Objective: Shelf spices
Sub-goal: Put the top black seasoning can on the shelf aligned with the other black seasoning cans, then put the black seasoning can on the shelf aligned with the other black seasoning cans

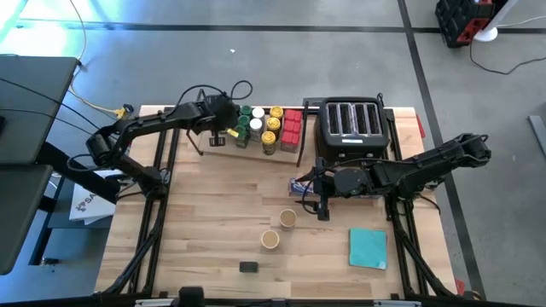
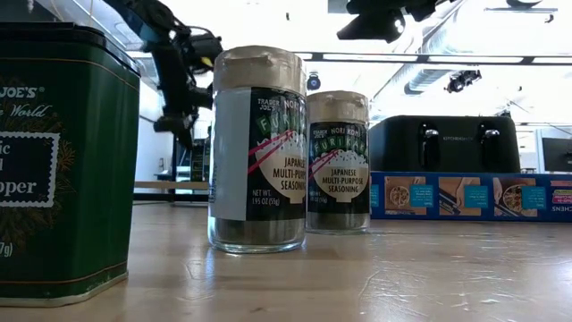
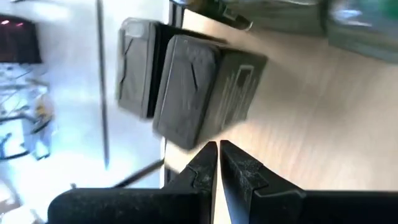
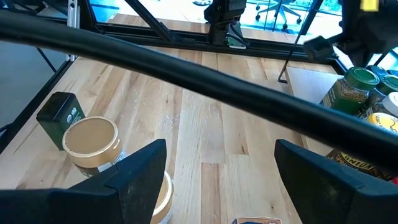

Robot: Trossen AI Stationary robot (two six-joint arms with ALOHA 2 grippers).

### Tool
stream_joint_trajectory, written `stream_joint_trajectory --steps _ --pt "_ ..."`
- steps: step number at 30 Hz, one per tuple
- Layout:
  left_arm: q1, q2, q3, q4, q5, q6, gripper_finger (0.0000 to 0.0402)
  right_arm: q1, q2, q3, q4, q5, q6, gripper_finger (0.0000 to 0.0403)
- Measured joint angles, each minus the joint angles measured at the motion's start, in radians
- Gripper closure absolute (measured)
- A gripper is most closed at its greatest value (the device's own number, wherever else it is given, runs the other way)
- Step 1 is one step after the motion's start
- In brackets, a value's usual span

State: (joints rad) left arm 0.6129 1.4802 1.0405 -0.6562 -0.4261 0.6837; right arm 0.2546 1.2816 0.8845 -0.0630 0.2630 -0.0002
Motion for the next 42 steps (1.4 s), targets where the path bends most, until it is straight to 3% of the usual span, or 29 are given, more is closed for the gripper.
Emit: stream_joint_trajectory --steps 4,10,17,22,26,29,33,37,42 --pt "-0.084 -0.080 0.001 -0.130 -0.018 -0.154 0.0387 0.000 0.000 0.000 -0.001 0.000 0.000 0.0107" --pt "-0.304 -0.244 0.001 -0.330 0.164 -0.572 0.0389 0.000 0.000 0.000 -0.003 0.000 0.000 0.0107" --pt "-0.786 -0.297 -0.048 -0.240 0.164 -0.905 0.0399 0.000 0.000 0.000 0.000 0.000 0.000 0.0107" --pt "-1.006 -0.207 -0.062 -0.113 0.306 -1.088 0.0399 0.000 0.000 0.000 0.011 0.000 0.000 0.0107" --pt "-1.085 -0.089 -0.063 0.090 0.422 -1.135 0.0399 0.000 0.000 0.000 0.011 0.000 0.000 0.0107" --pt "-1.104 0.001 -0.063 0.227 0.432 -1.152 0.0399 0.000 0.000 0.000 0.011 0.000 -0.001 0.0107" --pt "-1.110 0.092 -0.063 0.250 0.448 -1.281 0.0386 0.000 0.000 0.000 0.012 -0.001 -0.005 0.0107" --pt "-1.104 0.132 -0.063 0.230 0.513 -1.383 0.0342 0.000 0.000 0.000 0.010 -0.008 0.001 0.0107" --pt "-1.126 0.149 -0.063 0.287 0.568 -1.442 0.0258 0.006 0.000 0.000 0.009 -0.011 0.054 0.0107"
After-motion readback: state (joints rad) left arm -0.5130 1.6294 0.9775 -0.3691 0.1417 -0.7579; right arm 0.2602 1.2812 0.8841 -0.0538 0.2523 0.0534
